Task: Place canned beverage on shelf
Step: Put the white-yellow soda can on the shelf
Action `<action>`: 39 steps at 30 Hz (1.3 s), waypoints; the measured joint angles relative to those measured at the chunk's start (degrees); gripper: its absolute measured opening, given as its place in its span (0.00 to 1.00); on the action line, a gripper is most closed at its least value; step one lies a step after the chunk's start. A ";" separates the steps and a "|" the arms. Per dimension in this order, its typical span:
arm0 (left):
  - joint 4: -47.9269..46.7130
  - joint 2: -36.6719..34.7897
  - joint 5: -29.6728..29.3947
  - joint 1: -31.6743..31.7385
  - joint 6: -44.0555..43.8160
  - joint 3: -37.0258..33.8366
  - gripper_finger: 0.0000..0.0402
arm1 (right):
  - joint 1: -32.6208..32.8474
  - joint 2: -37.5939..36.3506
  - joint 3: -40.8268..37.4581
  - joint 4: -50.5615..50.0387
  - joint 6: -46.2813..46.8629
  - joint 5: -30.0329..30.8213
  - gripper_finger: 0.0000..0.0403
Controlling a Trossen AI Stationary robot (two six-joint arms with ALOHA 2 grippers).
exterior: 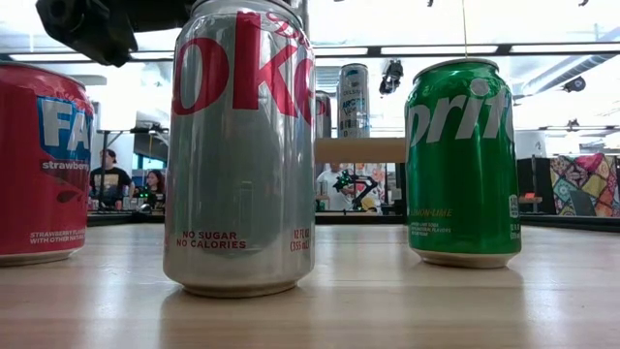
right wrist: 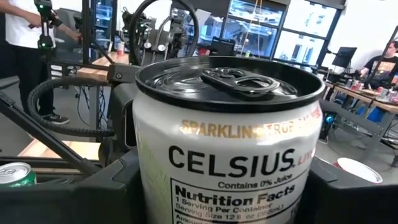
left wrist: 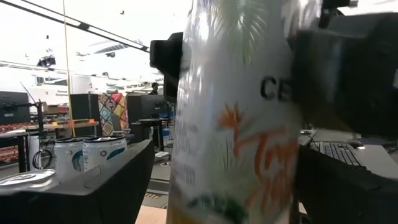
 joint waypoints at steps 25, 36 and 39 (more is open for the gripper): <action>-2.73 -3.93 1.67 -0.43 0.96 0.22 0.85 | -8.01 -17.43 -7.09 -10.78 0.77 -0.03 0.57; -7.86 -11.08 1.67 -0.43 2.34 0.20 0.85 | -13.40 -25.44 -19.40 -6.61 4.44 0.01 0.57; -9.96 -13.22 1.66 -0.43 2.40 0.20 0.85 | -14.91 -27.15 -22.61 -4.93 5.20 0.00 0.57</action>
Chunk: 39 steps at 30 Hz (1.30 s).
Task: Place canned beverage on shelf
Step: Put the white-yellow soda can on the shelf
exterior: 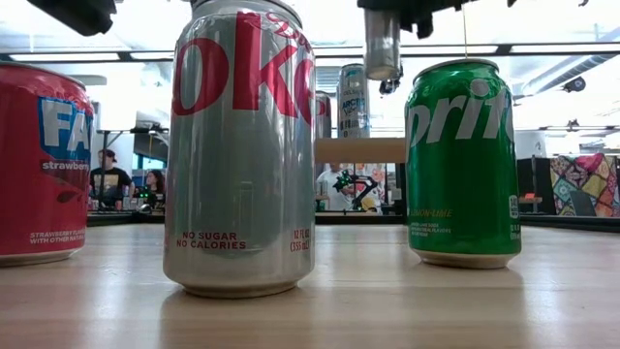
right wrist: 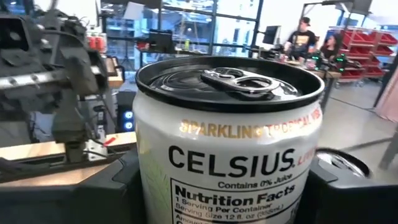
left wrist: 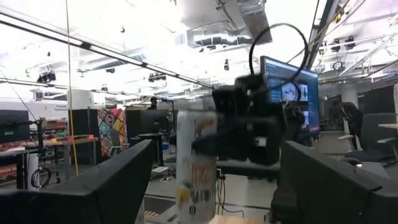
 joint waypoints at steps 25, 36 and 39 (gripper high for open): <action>-9.53 -11.77 -0.18 0.00 1.46 -0.04 0.85 | -6.05 -3.49 -11.13 6.44 3.60 0.00 0.57; -10.36 -12.00 -3.02 0.00 1.54 -0.04 0.85 | -6.64 -3.47 -15.49 12.04 4.98 0.15 0.57; -10.36 -12.00 -3.02 -0.02 1.54 -0.04 0.85 | -6.68 -3.47 -16.15 12.74 5.07 0.21 0.57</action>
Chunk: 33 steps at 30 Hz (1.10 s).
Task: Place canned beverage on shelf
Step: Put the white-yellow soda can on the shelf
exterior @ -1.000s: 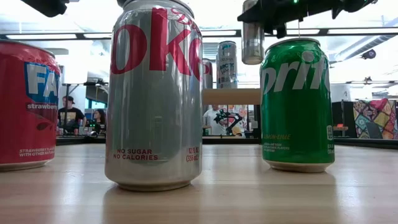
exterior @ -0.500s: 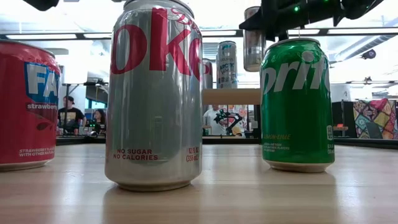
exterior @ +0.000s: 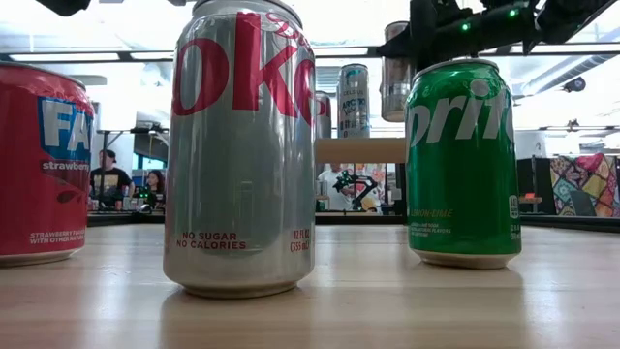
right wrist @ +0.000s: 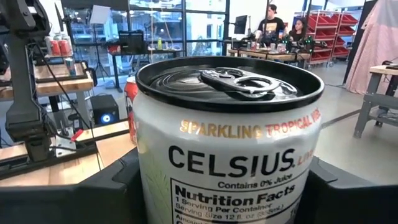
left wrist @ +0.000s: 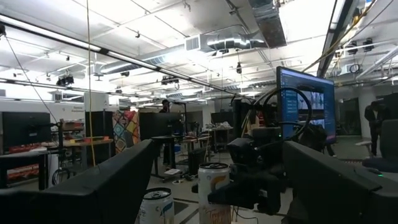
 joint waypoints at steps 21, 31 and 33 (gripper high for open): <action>-0.24 0.02 0.02 0.02 -0.04 0.00 0.85 | 0.00 0.00 -2.09 0.29 -0.92 1.26 0.57; -0.68 0.02 0.02 0.02 -0.04 0.00 0.85 | 0.04 0.00 -2.55 0.07 -2.19 1.21 0.57; -0.68 0.02 0.02 0.02 -0.04 0.00 0.85 | 0.04 0.00 -2.74 0.08 -2.22 1.24 0.57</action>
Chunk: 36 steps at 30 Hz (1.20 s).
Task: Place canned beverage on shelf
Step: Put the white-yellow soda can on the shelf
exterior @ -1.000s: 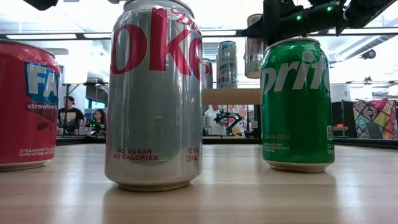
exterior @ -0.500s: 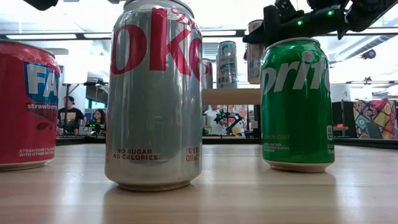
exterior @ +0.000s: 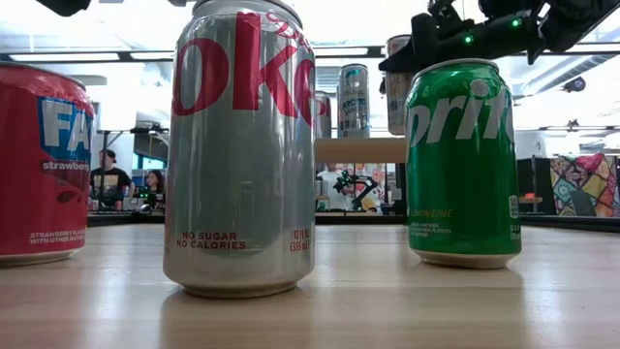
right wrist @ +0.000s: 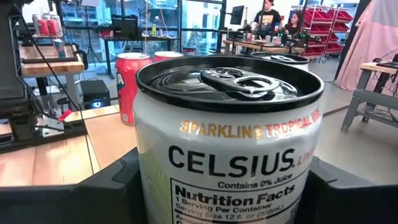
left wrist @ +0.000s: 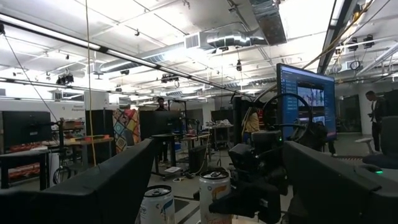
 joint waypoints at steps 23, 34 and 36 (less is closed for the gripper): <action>-0.07 0.00 0.00 0.00 0.00 0.00 0.85 | 0.00 5.26 -0.25 4.96 1.12 2.06 0.57; -0.50 0.02 0.00 0.00 -0.02 0.00 0.85 | -0.02 6.51 -0.16 6.22 0.21 2.73 0.57; -0.50 0.02 -0.01 0.00 -0.02 0.00 0.85 | -0.02 6.41 -0.16 6.11 0.14 2.87 0.57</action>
